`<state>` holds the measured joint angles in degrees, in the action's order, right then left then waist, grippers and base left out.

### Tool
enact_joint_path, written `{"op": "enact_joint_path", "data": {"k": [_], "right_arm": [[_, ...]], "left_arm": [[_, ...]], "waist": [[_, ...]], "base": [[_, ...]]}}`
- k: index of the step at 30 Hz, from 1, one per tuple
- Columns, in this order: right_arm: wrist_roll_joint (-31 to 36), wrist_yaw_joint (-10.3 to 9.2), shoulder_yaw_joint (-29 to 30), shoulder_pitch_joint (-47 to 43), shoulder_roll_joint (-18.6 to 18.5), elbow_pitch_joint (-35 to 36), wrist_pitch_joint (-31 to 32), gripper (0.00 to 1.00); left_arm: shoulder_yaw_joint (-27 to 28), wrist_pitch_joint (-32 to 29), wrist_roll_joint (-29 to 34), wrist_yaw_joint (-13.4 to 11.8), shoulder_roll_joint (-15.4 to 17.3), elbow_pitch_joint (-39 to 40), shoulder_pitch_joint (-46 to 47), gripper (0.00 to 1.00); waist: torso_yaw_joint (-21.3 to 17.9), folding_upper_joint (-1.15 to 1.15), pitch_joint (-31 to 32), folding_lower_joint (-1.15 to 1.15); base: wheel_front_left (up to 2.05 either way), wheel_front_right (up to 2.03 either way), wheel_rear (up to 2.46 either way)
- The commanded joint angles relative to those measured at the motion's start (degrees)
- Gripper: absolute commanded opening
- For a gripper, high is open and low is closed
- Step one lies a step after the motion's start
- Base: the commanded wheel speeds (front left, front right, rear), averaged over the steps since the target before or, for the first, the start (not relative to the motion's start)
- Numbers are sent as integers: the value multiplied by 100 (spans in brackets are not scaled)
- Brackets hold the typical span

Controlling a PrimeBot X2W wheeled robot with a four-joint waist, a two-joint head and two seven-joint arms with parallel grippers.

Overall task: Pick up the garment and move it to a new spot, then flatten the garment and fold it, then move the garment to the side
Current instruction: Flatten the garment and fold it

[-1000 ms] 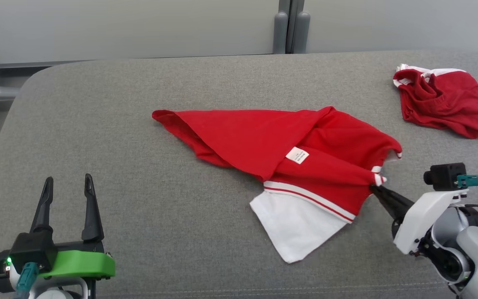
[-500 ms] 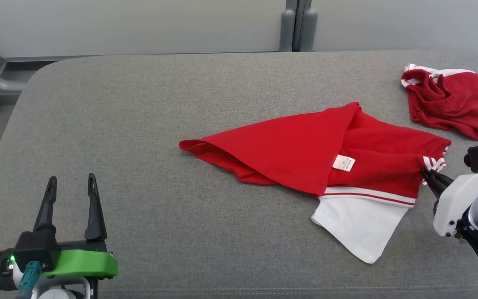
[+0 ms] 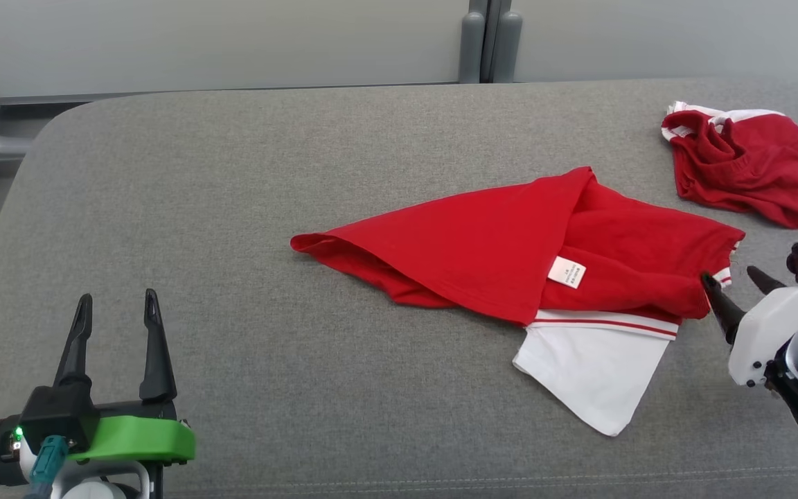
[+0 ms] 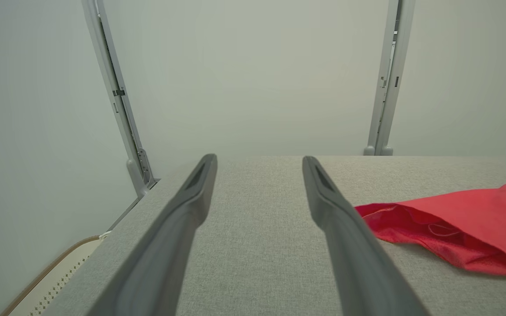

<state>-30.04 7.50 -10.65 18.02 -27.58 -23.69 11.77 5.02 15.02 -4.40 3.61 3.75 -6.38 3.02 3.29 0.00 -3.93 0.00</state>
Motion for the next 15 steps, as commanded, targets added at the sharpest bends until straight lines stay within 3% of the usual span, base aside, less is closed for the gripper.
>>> {"op": "enact_joint_path", "data": {"k": [1, 15], "right_arm": [[102, -2, 66, 11, 56, 41, -88, 100], [676, -2, 447, -158, 683, 566, -1281, 100]], "left_arm": [[7, 11, 29, 22, -8, 13, 57, 100], [-14, 11, 76, 39, -14, 88, 132, 100]], "waist": [[-51, 0, -12, 0], [-192, 0, -79, 0]], "base": [[0, 0, 0], [0, 0, 0]]}}
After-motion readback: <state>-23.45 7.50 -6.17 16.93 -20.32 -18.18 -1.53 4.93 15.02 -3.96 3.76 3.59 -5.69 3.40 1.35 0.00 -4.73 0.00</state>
